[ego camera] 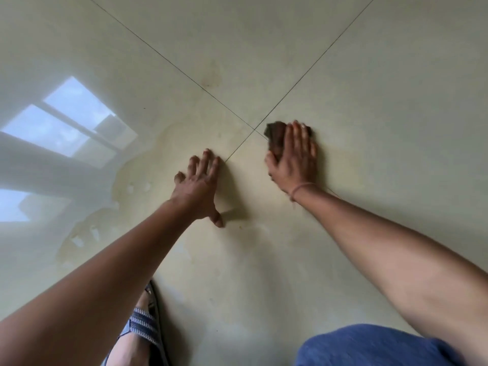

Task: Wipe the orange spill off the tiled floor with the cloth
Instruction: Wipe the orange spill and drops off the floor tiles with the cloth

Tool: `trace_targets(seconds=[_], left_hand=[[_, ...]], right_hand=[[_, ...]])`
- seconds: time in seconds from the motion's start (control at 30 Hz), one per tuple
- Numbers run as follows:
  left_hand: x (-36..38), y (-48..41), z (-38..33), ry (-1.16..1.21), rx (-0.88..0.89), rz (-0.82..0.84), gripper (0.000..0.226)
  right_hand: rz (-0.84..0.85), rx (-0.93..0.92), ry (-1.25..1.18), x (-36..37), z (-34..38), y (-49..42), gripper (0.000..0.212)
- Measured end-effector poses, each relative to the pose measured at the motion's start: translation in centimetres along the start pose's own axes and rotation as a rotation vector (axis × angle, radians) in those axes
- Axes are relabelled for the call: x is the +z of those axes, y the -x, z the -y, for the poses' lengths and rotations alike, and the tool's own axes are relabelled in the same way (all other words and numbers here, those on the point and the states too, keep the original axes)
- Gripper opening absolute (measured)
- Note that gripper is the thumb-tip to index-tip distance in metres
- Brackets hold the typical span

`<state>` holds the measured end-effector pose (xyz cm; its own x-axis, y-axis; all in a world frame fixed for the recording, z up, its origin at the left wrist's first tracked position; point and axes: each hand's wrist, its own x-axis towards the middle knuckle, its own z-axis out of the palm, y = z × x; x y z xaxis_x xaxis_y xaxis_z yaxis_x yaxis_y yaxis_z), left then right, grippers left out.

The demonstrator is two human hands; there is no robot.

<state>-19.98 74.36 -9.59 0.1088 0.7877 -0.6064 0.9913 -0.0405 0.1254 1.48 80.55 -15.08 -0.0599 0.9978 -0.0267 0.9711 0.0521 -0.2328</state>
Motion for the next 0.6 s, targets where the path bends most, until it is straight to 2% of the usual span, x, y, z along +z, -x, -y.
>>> trace_targets(seconds=[0.03, 0.1, 0.17, 0.2, 0.23, 0.33, 0.37, 0.43, 0.53, 0.6], left_hand=[[0.0, -0.1, -0.1, 0.006, 0.003, 0.002, 0.156], [0.0, 0.1, -0.1, 0.022, 0.0, -0.003, 0.154], [-0.1, 0.2, 0.0, 0.031, 0.001, -0.002, 0.154], [-0.1, 0.1, 0.0, 0.034, 0.0, 0.005, 0.154], [0.0, 0.0, 0.0, 0.036, -0.003, 0.012, 0.155], [0.5, -0.4, 0.1, 0.054, -0.005, 0.011, 0.155], [0.4, -0.5, 0.2, 0.059, 0.0, 0.005, 0.155], [0.4, -0.3, 0.2, 0.069, 0.0, 0.021, 0.153], [0.0, -0.1, 0.3, 0.073, 0.005, 0.011, 0.15], [0.0, 0.1, 0.2, 0.068, 0.01, -0.01, 0.149]], right_hand=[[-0.006, -0.042, -0.026, 0.5, 2.0, -0.2, 0.08], [0.087, -0.279, -0.008, 1.0, 3.6, 2.3, 0.079], [0.188, -0.529, 0.026, 0.1, 1.0, 5.2, 0.08], [0.197, -0.582, 0.036, -0.5, -0.8, 5.2, 0.081], [0.175, -0.553, 0.041, -0.6, -2.0, 4.4, 0.081], [0.073, -0.166, 0.021, -0.3, -0.7, 0.4, 0.08], [0.033, -0.103, -0.002, 0.1, 1.1, -0.1, 0.08], [0.057, -0.226, -0.032, 0.8, 3.3, 2.7, 0.079], [0.213, -0.566, 0.006, -0.2, 0.3, 10.1, 0.082], [0.192, -0.6, 0.026, -0.8, -2.7, 10.1, 0.083]])
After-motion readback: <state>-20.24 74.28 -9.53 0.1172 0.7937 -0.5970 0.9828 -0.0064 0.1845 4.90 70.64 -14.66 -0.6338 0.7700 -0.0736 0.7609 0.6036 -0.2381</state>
